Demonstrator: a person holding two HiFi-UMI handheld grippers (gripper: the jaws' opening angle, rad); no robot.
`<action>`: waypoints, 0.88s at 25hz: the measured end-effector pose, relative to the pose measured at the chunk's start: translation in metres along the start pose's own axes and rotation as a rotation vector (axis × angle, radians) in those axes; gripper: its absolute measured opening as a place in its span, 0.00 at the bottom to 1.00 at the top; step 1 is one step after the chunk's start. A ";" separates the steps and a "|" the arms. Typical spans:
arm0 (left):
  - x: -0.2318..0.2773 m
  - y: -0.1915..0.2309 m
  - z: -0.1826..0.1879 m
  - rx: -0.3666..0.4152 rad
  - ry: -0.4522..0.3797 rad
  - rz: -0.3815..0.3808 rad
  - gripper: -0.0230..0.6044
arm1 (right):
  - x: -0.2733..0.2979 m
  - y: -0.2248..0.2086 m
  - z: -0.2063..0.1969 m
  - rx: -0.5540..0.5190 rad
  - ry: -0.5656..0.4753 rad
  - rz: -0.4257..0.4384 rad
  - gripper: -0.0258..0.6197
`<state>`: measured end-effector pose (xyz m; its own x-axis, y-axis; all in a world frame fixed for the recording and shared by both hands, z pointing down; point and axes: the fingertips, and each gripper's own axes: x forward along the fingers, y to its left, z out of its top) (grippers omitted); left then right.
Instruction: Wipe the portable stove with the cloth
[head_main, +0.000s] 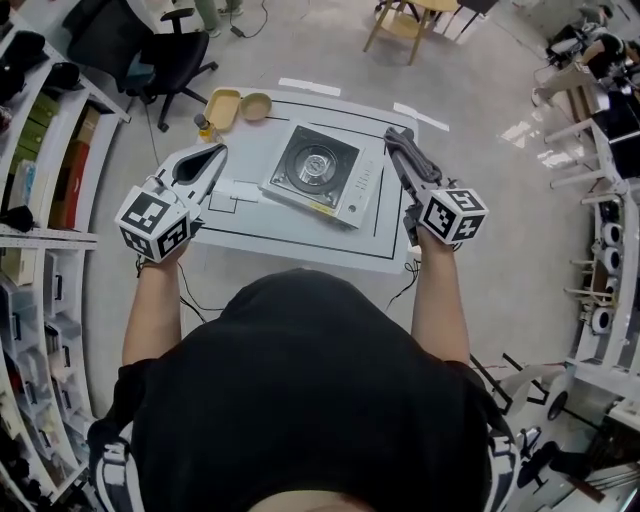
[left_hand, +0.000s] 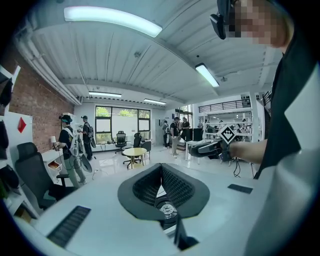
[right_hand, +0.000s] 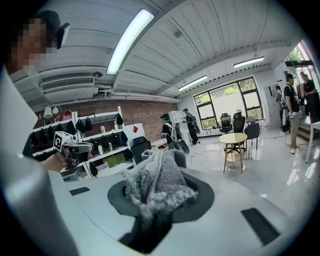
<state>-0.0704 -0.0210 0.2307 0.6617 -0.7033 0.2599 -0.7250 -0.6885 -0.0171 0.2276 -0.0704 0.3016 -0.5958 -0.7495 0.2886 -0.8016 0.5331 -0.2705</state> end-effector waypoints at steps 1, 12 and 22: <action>0.002 -0.002 0.001 0.002 -0.001 0.002 0.07 | 0.000 -0.003 0.001 0.000 -0.001 0.003 0.22; 0.012 -0.012 0.003 0.012 0.006 0.012 0.07 | -0.001 -0.014 0.003 -0.010 0.007 0.035 0.22; 0.013 -0.005 0.001 0.010 0.009 -0.005 0.07 | 0.002 -0.011 0.006 -0.017 0.006 0.027 0.22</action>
<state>-0.0583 -0.0268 0.2333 0.6634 -0.6984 0.2686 -0.7199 -0.6936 -0.0251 0.2359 -0.0801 0.2999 -0.6178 -0.7324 0.2864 -0.7857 0.5602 -0.2622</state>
